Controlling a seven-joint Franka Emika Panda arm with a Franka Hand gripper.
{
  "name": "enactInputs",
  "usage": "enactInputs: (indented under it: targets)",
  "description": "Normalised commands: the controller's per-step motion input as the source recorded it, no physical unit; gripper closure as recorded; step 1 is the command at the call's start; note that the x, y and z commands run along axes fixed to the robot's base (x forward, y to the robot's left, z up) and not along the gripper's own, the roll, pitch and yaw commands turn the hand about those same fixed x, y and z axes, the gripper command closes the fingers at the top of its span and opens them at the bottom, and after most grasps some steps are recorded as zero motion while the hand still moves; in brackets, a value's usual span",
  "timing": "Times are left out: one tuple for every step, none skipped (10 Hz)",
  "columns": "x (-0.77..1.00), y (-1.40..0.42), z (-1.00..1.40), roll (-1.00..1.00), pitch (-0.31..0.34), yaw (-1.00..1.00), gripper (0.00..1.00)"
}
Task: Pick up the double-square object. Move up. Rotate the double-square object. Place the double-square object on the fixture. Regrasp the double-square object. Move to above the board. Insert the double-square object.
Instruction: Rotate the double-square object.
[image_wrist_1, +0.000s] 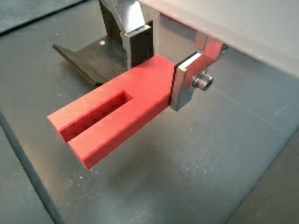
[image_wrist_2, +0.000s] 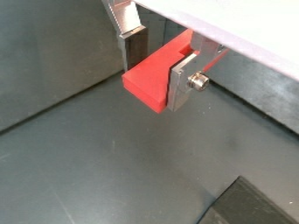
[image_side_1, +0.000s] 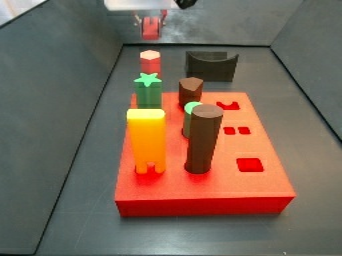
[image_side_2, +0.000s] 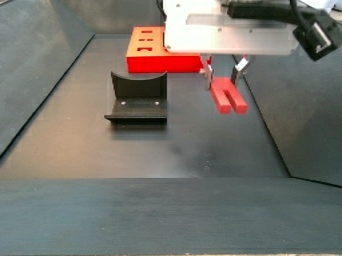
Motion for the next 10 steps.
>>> enactInputs:
  targets:
    - [0.02, 0.0, -1.0, -0.01, -0.019, 0.04, 1.0]
    - [0.03, 0.0, -1.0, -0.03, -0.021, 0.03, 1.0]
    - [0.04, 0.0, -1.0, -0.05, -0.024, 0.03, 1.0]
    - [0.05, 0.0, -0.98, -0.06, -0.025, 0.02, 1.0]
    - [0.05, 0.01, -0.81, -0.08, -0.029, 0.01, 1.0]
    - [0.05, 0.01, -0.69, -0.1, -0.034, 0.01, 1.0]
    - [0.05, 0.01, -0.54, -0.11, -0.04, 0.01, 1.0]
    - [0.04, 0.01, -0.41, -0.13, -0.048, 0.01, 1.0]
    - [0.04, 0.01, -0.32, -0.14, -0.052, 0.01, 1.0]
    - [0.04, 0.02, -0.2, -0.15, -0.052, 0.01, 1.0]
